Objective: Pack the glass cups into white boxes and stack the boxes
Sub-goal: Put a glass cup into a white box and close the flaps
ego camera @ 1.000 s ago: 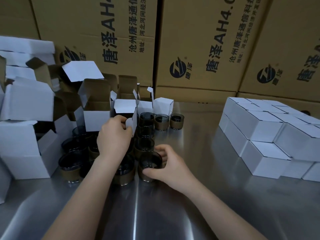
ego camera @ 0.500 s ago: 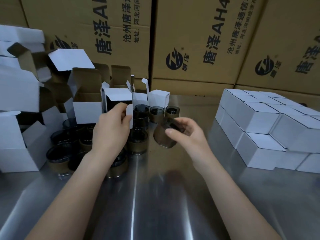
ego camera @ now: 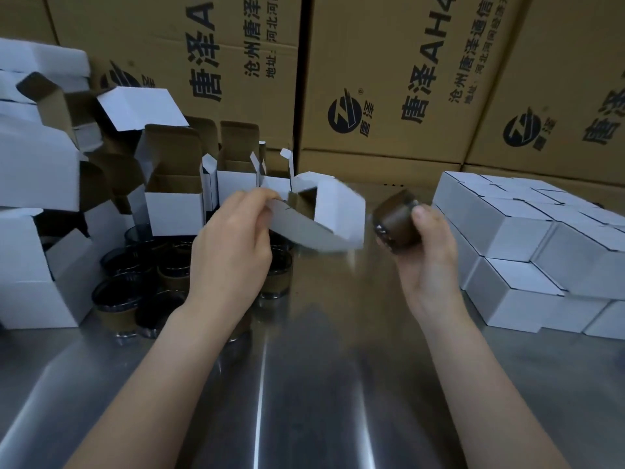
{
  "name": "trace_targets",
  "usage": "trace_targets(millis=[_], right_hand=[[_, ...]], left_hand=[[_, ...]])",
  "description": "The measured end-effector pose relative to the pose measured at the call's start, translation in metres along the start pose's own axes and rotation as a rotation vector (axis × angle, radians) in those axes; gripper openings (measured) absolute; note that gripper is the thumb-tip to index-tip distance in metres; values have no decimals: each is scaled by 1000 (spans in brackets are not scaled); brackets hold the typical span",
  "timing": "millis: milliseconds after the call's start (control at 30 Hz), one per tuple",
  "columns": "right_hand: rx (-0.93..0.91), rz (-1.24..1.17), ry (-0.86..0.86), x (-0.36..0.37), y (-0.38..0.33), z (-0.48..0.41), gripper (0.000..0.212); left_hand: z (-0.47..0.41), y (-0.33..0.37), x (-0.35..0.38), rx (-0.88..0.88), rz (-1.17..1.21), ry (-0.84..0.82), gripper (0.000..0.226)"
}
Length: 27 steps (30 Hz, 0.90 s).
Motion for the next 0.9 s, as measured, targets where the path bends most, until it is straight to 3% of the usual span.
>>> trace_targets(millis=[200, 400, 533, 833, 900], right_hand=[[-53, -111, 38, -7, -6, -6, 14], [29, -88, -116, 3, -3, 1, 25], [138, -113, -136, 5, 3, 6, 24], [183, 62, -259, 7, 7, 12, 23], [177, 117, -286, 7, 8, 13, 32]], left_hand=[[-5, 4, -1, 82, 59, -73, 14], [-12, 8, -1, 128, 103, -118, 15], [-13, 8, 3, 94, 157, -202, 20], [-11, 16, 15, 6, 173, -272, 39], [-10, 16, 18, -14, 181, -293, 44]])
Point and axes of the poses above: each hand's wrist, its own z-axis away from the middle knuckle, its own x-axis out of the palm, y = z × x, the point moved 2 cm from there along -z, towards the middle knuckle, and after that the axes turned 15 degrees about -x, right-handed, at the moved point
